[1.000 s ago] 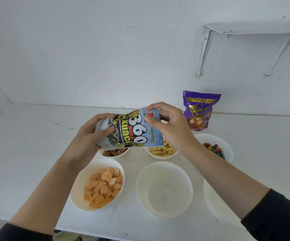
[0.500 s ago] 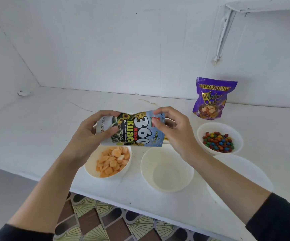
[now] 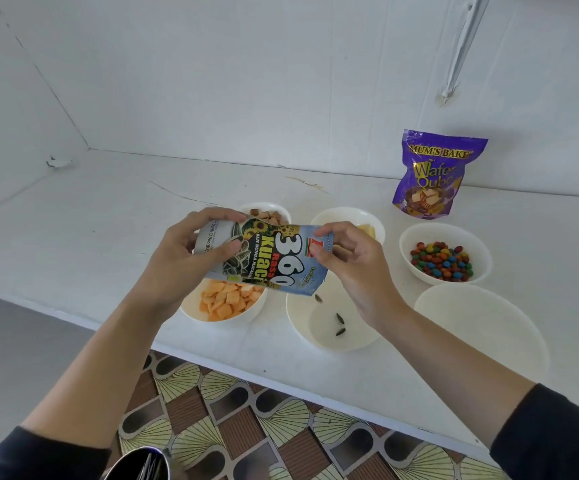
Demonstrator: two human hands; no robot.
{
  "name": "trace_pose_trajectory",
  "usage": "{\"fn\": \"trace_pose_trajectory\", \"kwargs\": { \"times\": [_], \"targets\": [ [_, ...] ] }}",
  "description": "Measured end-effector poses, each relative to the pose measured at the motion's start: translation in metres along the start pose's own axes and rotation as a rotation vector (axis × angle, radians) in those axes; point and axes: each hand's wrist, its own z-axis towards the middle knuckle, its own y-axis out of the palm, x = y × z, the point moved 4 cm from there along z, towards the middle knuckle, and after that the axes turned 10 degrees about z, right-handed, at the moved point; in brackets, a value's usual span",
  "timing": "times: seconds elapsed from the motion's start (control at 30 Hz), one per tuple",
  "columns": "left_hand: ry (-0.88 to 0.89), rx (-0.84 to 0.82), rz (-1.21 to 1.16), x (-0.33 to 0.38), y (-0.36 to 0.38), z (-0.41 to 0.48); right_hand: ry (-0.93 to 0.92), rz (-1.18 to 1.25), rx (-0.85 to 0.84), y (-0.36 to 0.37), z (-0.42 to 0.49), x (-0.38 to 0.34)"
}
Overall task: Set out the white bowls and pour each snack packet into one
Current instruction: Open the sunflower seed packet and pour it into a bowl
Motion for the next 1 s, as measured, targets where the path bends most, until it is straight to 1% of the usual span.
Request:
{"fn": "trace_pose_trajectory", "kwargs": {
  "times": [0.1,0.27,0.5,0.7,0.87,1.0],
  "targets": [
    [-0.003,0.004,0.004,0.000,0.003,0.001,0.009,0.001,0.020,-0.003,-0.001,0.001],
    [0.068,0.038,0.049,0.014,0.002,0.004,0.007,0.047,0.006,-0.003,0.002,-0.006],
    [0.084,0.037,0.061,0.034,-0.002,0.013,-0.044,0.030,0.012,0.000,0.011,-0.022],
    [0.010,0.017,-0.001,0.043,0.002,0.013,-0.035,0.042,0.007,-0.005,0.012,-0.024],
    [-0.043,-0.024,0.012,0.038,0.005,0.009,-0.022,0.029,-0.054,-0.014,0.005,-0.014],
    [-0.044,-0.027,0.053,0.041,0.004,0.007,-0.003,0.033,-0.070,-0.016,0.003,-0.011]
  ]
}}
